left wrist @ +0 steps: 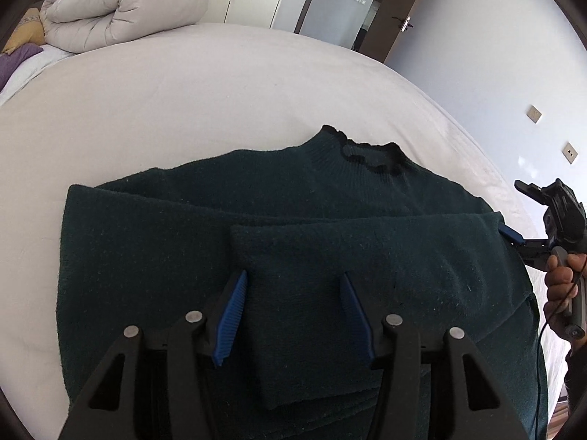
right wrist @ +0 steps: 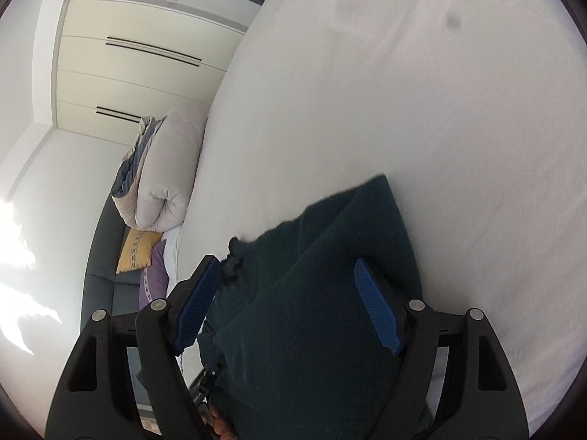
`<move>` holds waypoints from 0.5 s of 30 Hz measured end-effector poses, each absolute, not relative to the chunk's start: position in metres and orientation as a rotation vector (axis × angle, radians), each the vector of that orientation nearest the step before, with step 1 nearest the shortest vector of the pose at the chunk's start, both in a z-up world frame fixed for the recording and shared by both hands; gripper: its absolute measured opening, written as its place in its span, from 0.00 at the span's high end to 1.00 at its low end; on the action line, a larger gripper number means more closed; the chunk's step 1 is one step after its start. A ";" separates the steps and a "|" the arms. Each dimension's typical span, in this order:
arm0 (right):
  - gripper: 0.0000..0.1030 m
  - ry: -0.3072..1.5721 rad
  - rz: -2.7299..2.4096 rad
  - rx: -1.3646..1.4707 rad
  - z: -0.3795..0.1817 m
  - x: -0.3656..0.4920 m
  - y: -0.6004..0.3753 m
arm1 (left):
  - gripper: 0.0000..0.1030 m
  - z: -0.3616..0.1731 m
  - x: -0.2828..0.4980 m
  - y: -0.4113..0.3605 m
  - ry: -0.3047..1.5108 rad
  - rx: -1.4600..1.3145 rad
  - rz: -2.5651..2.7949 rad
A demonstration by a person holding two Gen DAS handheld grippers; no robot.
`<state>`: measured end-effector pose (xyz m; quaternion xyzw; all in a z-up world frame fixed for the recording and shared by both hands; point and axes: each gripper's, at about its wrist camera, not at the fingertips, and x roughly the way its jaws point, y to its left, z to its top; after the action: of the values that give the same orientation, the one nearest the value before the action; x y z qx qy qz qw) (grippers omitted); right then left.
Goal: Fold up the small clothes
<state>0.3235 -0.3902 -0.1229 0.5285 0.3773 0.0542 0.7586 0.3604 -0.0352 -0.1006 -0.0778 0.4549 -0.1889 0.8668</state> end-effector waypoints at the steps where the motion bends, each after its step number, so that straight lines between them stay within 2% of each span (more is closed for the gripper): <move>1: 0.27 0.816 0.123 1.159 -0.124 0.328 -0.393 | 0.47 -0.101 0.359 -0.032 0.949 -0.169 -0.400; 6: 0.27 0.812 0.157 1.090 -0.123 0.320 -0.388 | 0.47 -0.101 0.358 -0.020 0.930 -0.249 -0.436; 11: 0.27 0.797 0.219 1.029 -0.119 0.257 -0.378 | 0.46 -0.094 0.328 0.014 0.948 -0.382 -0.445; 15: 0.27 0.828 0.222 1.024 -0.111 0.188 -0.376 | 0.34 -0.080 0.273 0.046 0.960 -0.387 -0.406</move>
<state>0.1878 -0.3760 -0.1107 0.4746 0.3841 0.1028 0.7853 0.2725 0.0459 -0.0797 -0.1839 0.4558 -0.1927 0.8493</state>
